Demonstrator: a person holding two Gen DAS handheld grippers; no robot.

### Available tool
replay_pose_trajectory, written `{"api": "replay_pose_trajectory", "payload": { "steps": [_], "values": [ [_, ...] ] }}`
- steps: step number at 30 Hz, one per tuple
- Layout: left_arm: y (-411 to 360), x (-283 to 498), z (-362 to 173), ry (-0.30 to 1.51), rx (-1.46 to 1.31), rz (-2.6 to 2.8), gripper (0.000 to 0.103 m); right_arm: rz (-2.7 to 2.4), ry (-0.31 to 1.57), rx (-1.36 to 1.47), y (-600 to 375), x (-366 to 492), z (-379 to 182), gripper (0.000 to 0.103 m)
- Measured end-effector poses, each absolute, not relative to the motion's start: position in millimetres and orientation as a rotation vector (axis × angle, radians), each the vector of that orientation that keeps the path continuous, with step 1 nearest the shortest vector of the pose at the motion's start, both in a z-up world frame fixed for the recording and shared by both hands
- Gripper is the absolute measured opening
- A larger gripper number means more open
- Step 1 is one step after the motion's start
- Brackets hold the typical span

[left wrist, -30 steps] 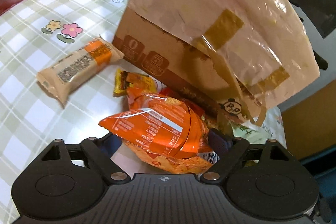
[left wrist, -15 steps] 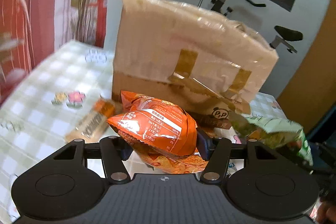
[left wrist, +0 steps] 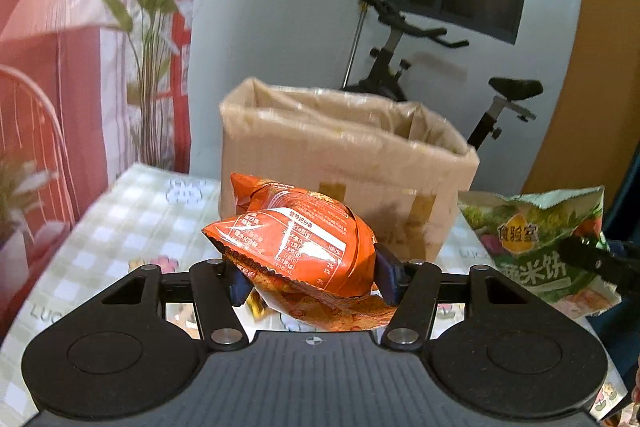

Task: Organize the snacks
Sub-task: 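Carry the white-green bag with the right tool while the left tool carries the orange packet to the box, then release both snacks into the box by opening both tools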

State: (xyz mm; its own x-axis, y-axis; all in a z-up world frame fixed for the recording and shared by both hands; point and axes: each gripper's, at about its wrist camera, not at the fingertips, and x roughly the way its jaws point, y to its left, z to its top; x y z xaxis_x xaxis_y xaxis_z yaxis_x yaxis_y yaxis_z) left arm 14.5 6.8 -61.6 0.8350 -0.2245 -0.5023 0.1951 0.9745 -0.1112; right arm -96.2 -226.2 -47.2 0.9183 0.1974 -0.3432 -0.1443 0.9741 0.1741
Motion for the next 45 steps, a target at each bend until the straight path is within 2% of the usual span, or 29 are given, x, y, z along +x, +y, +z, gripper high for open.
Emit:
{"api": "replay_pose_trajectory", "payload": {
  "steps": [9,17,27,37,40,42,45],
  "values": [
    [12.0,32.2,-20.3,0.454,-0.041,-0.22,0.062,0.246,0.254,0.137,-221.5,-60.3,12.1,0.064],
    [4.4,78.4,18.1,0.381,0.0,-0.211,0.062,0.293,0.255,0.154,-210.1,29.2,45.1,0.064],
    [-24.6,169.1,15.9,0.416,0.103,-0.187,0.062,0.211,0.49,0.332,-196.8,153.8,23.7,0.064],
    [-31.5,219.6,-16.5,0.481,0.139,-0.165,0.063,0.104,0.661,0.441,-202.4,196.6,-11.0,0.068],
    [-30.1,226.0,-22.2,0.496,0.147,-0.158,0.071,0.079,0.676,0.434,-203.0,200.5,-15.2,0.078],
    [-28.7,227.6,-23.5,0.489,0.155,-0.154,0.079,0.071,0.679,0.429,-204.7,200.3,-16.2,0.078],
    [-26.1,225.4,-23.6,0.488,0.151,-0.157,0.08,0.058,0.678,0.406,-204.3,199.5,-13.4,0.079]
  ]
}}
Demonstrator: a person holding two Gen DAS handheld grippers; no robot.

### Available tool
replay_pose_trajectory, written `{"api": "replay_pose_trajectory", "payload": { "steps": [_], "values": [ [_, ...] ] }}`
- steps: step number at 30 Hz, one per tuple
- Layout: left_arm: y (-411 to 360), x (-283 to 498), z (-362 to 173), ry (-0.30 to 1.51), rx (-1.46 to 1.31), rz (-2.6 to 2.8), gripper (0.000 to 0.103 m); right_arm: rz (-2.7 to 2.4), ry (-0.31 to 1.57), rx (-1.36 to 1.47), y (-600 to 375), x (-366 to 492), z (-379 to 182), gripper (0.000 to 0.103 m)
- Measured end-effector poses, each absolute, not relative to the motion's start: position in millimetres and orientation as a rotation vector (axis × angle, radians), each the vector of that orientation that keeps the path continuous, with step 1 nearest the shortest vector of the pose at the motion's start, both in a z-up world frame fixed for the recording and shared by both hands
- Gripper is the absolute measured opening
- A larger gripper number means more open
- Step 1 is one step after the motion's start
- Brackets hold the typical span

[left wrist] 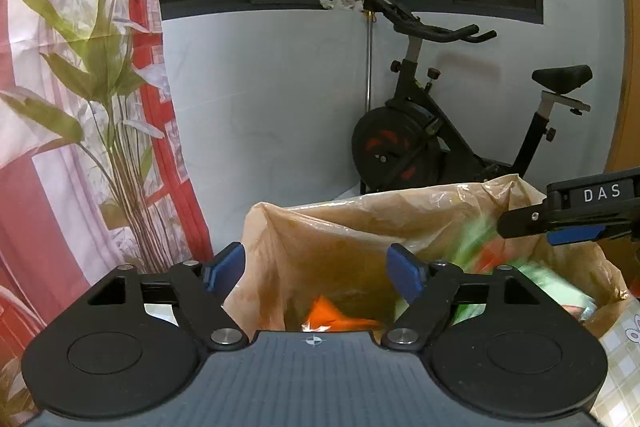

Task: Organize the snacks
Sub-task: 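Release both snacks into the box by opening both tools, then withdraw both tools from the box toward the remaining snacks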

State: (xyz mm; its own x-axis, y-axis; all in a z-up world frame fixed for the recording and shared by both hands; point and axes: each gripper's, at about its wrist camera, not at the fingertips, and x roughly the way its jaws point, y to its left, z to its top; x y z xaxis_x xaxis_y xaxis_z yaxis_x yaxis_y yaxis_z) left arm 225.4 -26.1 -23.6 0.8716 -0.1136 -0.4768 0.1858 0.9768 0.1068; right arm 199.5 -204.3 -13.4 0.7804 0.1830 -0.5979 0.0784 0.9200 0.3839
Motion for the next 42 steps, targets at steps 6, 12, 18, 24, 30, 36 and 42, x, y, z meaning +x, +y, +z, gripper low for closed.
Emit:
{"api": "replay_pose_trajectory", "payload": {
  "steps": [6,12,18,24,30,36,42],
  "values": [
    [-22.2,216.5,-17.6,0.499,0.105,-0.153,0.082,0.061,0.662,0.326,-202.6,184.9,-4.8,0.079],
    [-18.0,195.5,-6.3,0.48,0.101,-0.139,0.086,0.087,0.634,0.18,-193.9,158.8,3.6,0.081],
    [-10.1,171.6,1.3,0.473,0.081,-0.126,0.088,0.112,0.635,0.126,-193.8,131.4,1.7,0.081],
    [-2.5,146.7,0.4,0.473,0.069,-0.124,0.088,0.118,0.63,0.105,-199.8,107.6,-5.3,0.081],
    [8.3,119.7,-5.2,0.474,0.052,-0.124,0.088,0.13,0.608,0.105,-207.8,85.9,-12.6,0.081],
    [21.2,96.3,-17.0,0.489,0.041,-0.105,0.088,0.149,0.58,0.098,-214.0,63.8,-22.4,0.081],
    [33.1,77.3,-29.1,0.495,0.033,-0.071,0.088,0.166,0.563,0.094,-216.3,45.3,-32.6,0.081]
  ]
}}
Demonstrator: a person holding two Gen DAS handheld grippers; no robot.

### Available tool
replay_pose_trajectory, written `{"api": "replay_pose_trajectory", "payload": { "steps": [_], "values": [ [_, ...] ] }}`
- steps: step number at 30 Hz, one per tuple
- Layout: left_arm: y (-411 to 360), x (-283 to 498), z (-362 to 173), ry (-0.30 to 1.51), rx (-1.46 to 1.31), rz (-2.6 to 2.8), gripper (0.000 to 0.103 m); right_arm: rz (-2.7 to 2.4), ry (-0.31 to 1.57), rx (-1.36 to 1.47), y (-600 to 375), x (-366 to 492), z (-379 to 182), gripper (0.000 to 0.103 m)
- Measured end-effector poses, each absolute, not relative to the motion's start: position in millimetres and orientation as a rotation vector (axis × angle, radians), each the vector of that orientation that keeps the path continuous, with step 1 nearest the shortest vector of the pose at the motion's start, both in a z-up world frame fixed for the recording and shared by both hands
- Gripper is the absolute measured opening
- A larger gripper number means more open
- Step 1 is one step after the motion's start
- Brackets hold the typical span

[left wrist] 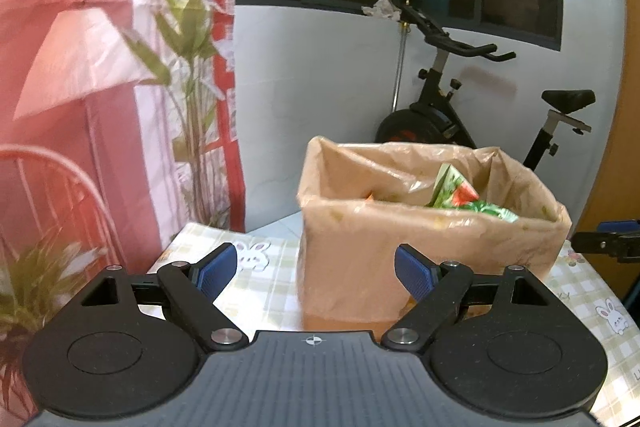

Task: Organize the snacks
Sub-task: 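Withdraw both tools from the box toward the remaining snacks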

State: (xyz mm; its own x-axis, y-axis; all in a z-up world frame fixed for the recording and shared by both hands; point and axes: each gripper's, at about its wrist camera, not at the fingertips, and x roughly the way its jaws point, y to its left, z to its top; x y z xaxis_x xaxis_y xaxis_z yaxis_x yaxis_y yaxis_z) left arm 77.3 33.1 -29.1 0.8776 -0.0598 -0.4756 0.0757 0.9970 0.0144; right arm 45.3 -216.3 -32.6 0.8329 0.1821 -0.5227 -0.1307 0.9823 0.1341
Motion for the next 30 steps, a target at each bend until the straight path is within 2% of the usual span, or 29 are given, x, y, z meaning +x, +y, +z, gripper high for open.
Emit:
{"api": "replay_pose_trajectory", "payload": {
  "steps": [30],
  "values": [
    [52.9,23.5,-100.5,0.617,-0.02,0.027,0.088,0.142,0.594,0.029,-209.3,-14.1,-118.1,0.085]
  ]
}}
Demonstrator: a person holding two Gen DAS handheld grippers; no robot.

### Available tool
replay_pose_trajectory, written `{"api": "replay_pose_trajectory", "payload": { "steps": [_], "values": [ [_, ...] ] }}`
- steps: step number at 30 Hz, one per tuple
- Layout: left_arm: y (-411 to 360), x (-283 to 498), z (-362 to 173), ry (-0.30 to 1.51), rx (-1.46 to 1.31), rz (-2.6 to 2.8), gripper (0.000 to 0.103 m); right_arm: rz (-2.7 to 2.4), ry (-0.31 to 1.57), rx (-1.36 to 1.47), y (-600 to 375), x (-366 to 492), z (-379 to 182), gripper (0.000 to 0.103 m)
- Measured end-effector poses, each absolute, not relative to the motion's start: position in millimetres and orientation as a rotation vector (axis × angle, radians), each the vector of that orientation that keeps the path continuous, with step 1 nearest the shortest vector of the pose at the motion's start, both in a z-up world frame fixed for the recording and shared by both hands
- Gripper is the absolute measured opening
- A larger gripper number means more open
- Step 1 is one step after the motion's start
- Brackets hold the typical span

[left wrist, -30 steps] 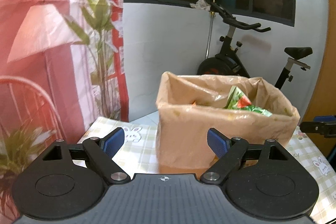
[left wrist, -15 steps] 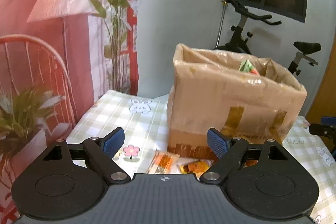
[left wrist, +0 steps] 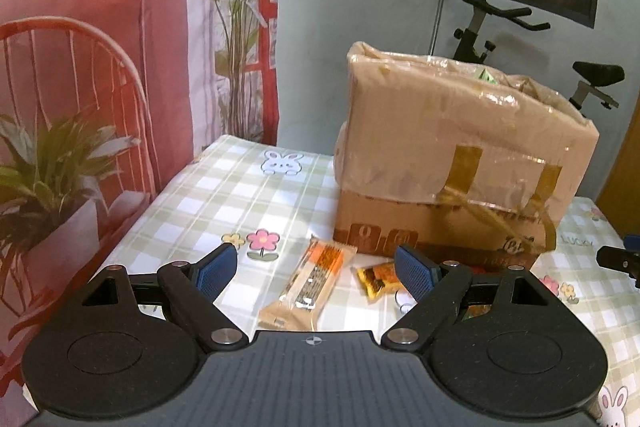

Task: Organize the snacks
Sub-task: 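Withdraw both tools from the box toward the remaining snacks, then grasp the cracker packet with the right tool while the left tool grasps the orange-wrapped bar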

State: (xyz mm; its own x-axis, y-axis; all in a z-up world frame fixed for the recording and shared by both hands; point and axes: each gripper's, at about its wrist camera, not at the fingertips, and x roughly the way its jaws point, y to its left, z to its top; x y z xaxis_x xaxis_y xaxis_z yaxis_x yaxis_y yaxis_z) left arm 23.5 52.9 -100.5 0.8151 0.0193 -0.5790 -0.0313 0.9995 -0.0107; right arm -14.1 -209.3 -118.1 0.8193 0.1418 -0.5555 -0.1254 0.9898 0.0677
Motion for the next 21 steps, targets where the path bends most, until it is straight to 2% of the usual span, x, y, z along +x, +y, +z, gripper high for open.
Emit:
{"api": "replay_pose_trajectory", "payload": {
  "steps": [15,19,21],
  "values": [
    [47.0,10.5,-121.7,0.651,0.005,0.013,0.088,0.095,0.818,0.081,-210.9,-63.1,-179.5,0.082],
    [45.9,9.0,-127.9,0.668,0.003,0.011,0.088,0.079,0.909,0.112,-207.1,-71.6,-196.0,0.071],
    [45.8,7.8,-129.9,0.672,0.002,0.01,0.088,0.077,0.926,0.133,-205.6,-73.7,-200.7,0.068]
  ]
}}
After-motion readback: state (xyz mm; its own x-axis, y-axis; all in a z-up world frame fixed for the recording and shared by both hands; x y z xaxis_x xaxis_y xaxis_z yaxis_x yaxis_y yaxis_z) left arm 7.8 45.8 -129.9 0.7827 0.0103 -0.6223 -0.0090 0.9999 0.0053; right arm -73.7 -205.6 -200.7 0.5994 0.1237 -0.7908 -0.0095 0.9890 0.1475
